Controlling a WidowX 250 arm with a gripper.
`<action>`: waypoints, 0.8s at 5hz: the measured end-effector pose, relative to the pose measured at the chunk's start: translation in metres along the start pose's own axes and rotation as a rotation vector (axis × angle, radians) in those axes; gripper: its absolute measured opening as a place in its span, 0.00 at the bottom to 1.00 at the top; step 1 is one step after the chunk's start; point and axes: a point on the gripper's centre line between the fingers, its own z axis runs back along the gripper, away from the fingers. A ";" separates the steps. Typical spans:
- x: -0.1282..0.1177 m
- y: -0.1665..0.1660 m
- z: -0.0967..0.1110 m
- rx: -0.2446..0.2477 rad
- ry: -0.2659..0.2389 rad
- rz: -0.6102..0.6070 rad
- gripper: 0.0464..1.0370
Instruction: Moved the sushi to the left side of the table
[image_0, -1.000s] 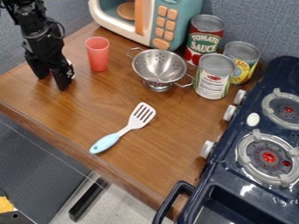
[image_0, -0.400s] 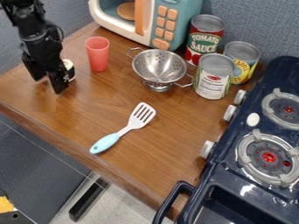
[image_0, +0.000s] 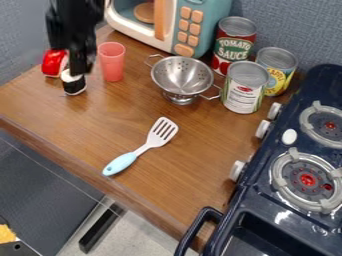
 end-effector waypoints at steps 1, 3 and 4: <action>0.015 0.002 0.003 -0.017 -0.002 -0.052 0.96; 0.033 -0.013 -0.035 -0.037 -0.103 -0.129 0.96; 0.040 -0.027 -0.034 0.059 0.011 -0.089 0.96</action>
